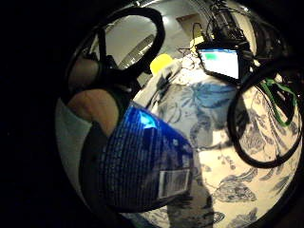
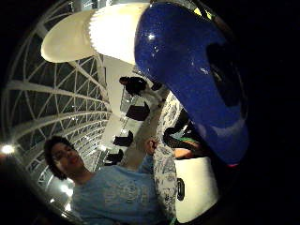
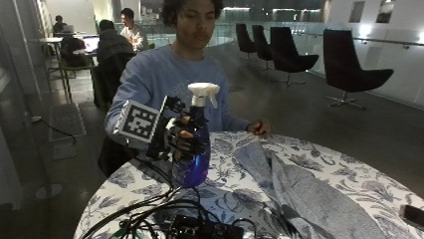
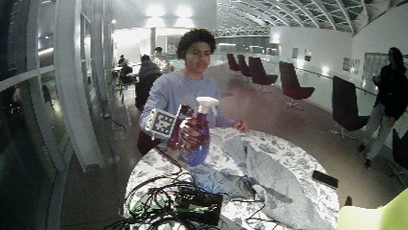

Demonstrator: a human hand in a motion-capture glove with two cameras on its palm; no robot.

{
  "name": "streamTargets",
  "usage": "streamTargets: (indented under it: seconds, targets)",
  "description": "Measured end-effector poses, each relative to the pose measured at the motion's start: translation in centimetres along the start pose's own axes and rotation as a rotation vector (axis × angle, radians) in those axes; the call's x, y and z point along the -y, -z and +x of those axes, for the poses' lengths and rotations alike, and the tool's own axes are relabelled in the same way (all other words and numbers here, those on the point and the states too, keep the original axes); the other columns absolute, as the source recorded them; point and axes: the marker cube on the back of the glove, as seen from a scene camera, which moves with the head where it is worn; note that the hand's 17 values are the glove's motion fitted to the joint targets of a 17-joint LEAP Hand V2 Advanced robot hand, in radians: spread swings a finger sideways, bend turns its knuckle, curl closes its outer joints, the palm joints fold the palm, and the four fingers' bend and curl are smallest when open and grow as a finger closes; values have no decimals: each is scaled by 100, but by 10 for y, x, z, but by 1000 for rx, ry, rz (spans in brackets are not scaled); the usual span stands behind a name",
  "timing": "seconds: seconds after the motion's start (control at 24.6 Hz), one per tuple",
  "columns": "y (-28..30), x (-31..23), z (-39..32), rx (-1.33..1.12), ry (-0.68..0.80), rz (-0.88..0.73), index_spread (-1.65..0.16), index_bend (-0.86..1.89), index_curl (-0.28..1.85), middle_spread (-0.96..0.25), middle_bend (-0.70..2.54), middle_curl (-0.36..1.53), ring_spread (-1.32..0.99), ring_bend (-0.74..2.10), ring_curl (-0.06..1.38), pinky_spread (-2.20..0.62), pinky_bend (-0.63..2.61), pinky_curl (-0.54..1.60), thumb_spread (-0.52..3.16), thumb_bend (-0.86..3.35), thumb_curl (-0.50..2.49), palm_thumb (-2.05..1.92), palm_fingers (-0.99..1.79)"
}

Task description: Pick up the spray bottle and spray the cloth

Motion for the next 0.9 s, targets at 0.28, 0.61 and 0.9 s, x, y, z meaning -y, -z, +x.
streamTargets:
  seconds: [0.28,0.61,0.9]
  targets:
    - [9,-35,23,80,65,-12,-27,11,23,-4,28,42,4,46,36,21,31,35,79,-3,63,92,94]
    - [11,-39,26,71,59,-23,-29,7,23,-3,22,41,4,44,36,21,35,37,88,-4,59,84,83]
    - [33,-75,22,5,152,75,-33,9,21,-1,22,41,4,34,34,23,41,39,94,-4,54,79,62]
